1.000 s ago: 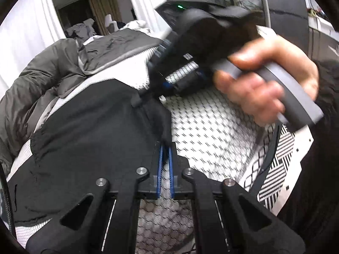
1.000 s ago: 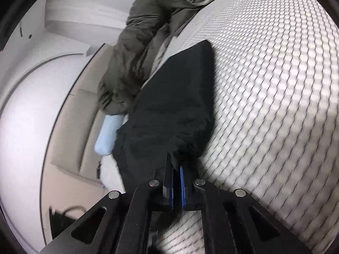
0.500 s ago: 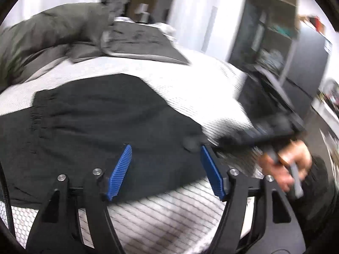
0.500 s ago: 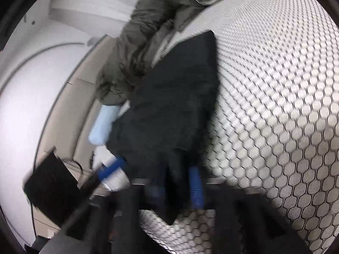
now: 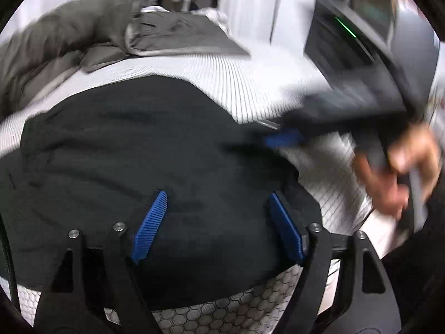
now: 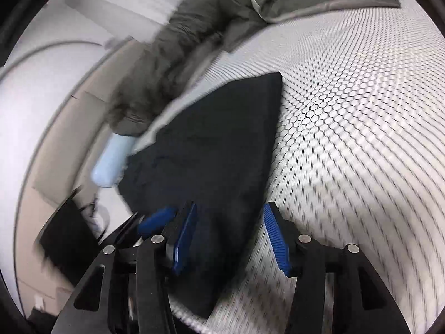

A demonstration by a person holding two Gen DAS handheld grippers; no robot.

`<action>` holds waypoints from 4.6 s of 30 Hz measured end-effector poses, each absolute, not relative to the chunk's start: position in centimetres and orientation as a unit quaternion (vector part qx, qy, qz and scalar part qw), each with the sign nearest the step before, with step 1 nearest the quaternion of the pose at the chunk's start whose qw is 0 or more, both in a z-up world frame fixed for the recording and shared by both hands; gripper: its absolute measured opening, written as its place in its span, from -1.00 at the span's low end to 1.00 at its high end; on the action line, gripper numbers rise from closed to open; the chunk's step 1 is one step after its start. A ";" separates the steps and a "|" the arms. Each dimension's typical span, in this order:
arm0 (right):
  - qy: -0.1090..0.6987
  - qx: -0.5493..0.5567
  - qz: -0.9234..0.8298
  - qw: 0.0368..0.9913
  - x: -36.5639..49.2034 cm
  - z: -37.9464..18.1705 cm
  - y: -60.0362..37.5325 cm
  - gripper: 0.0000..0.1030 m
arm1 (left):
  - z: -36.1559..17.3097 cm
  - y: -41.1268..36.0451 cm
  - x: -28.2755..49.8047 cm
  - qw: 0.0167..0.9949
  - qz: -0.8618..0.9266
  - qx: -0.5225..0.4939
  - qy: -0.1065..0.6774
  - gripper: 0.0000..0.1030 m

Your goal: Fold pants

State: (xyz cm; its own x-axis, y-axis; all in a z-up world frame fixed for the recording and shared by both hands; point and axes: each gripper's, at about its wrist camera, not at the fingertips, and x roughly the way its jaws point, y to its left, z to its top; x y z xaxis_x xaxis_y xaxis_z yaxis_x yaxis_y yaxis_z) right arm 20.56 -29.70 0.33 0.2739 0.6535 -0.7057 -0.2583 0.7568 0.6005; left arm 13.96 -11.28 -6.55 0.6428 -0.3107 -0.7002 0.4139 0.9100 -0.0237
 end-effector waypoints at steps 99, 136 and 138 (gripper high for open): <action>0.478 -0.003 0.283 0.831 16.9 1.0 -25.5 0.39 | -4.5 9.3 34.9 0.867 -0.028 -0.164 0.470 -0.08; 0.394 0.030 0.260 0.881 17.5 3.7 -23.0 0.67 | -8.1 36.8 9.9 0.800 0.174 -0.493 0.295 -0.73; 0.396 0.031 0.260 0.880 17.8 3.4 -23.0 0.67 | -6.9 35.7 10.3 0.818 0.186 -0.459 0.293 -0.83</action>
